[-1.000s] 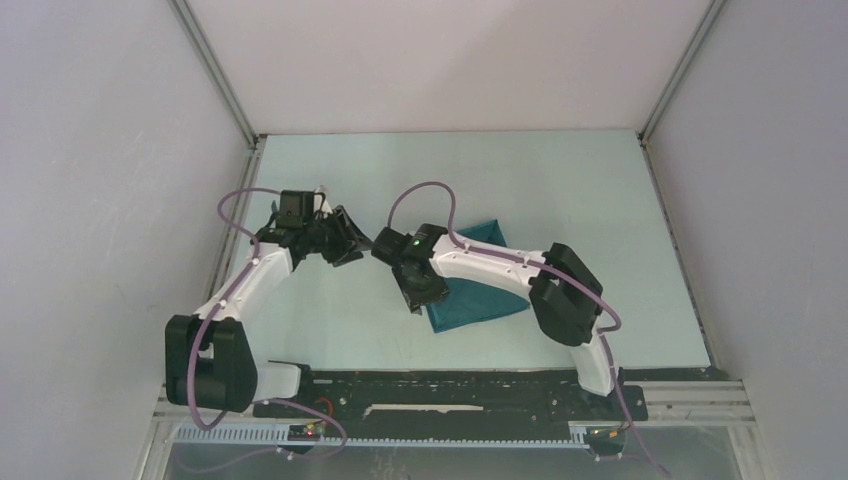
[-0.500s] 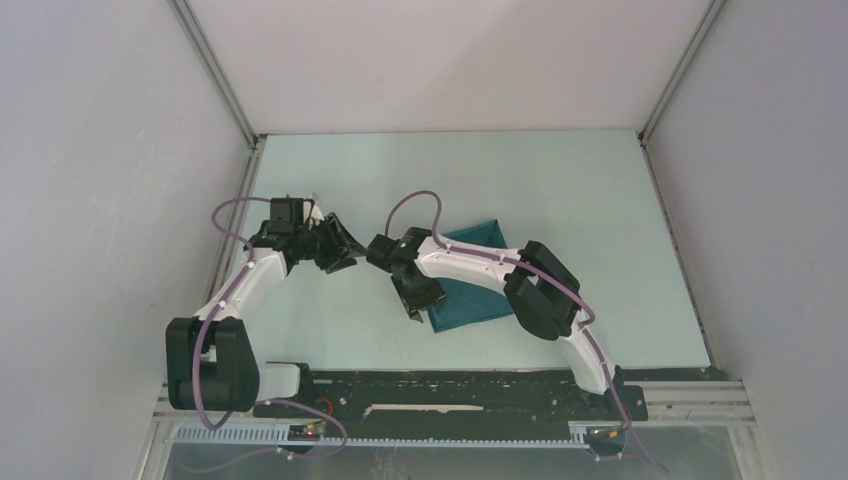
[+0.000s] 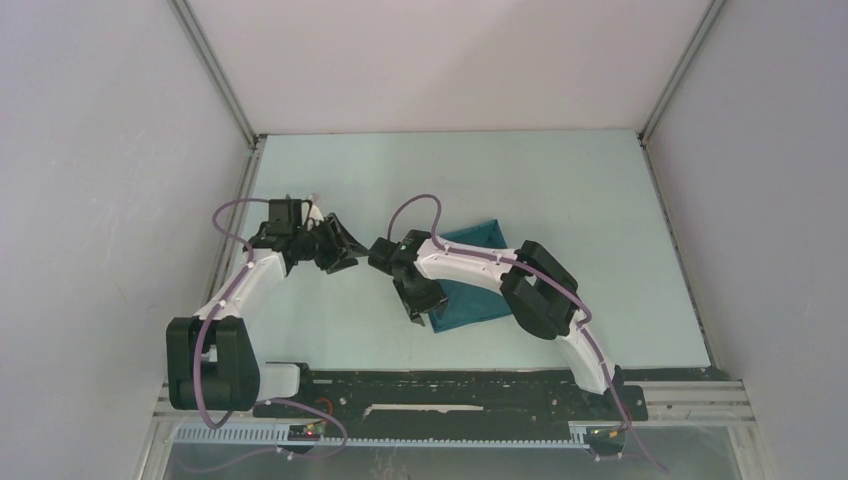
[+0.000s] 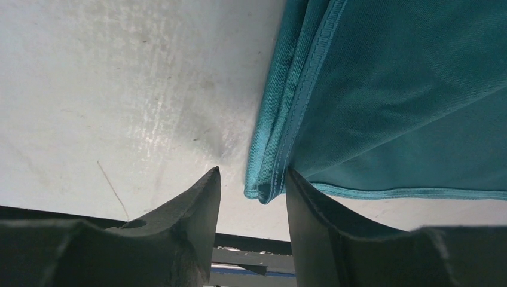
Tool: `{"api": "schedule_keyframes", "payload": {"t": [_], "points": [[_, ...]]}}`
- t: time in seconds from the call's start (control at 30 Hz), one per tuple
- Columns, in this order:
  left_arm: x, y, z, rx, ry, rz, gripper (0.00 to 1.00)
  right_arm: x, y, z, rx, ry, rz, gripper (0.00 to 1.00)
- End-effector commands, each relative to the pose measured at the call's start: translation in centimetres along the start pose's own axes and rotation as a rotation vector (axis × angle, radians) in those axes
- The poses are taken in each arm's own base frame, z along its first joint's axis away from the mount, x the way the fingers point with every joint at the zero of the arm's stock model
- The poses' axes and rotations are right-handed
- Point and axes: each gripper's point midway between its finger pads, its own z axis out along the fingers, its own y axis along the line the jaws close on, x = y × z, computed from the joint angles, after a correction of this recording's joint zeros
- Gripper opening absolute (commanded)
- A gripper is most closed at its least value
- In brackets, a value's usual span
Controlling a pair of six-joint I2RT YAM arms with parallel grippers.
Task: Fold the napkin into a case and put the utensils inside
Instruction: Pick up the upper triangle-folded napkin from the center of the board.
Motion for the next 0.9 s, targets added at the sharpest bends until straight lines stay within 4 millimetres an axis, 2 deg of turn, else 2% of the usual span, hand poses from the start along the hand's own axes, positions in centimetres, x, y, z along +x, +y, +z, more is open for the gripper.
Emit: {"api": "schedule_keyframes", "payload": {"t": [0.0,0.3,0.37,0.53,0.63,0.73,0.87], "points": [[-0.2,-0.4,0.0,0.034,-0.004,0.02,0.52,0.3,-0.4,1.3,0.012,0.018,0.025,0.52],[-0.2,-0.3,0.0,0.034,-0.002,0.018,0.52,1.0,-1.3,4.3,0.047,0.022,0.029,0.48],[-0.8,0.2,-0.2,0.025,-0.021,0.0,0.52,1.3,-1.5,5.2,0.046,0.024,0.031,0.43],[-0.7,0.4,-0.2,0.022,-0.017,-0.002,0.52,1.2,-2.8,6.1,0.069,-0.008,0.043,0.26],[-0.7,0.5,-0.1,0.018,-0.017,-0.003,0.52,0.6,-3.5,5.7,0.073,-0.047,0.034,0.16],[-0.6,0.6,0.1,0.018,-0.011,-0.008,0.53,-0.4,-3.0,4.3,0.018,-0.106,-0.004,0.01],[0.2,0.2,1.0,0.08,0.027,-0.05,0.59,-1.8,-1.5,1.2,-0.102,-0.197,-0.045,0.0]]}}
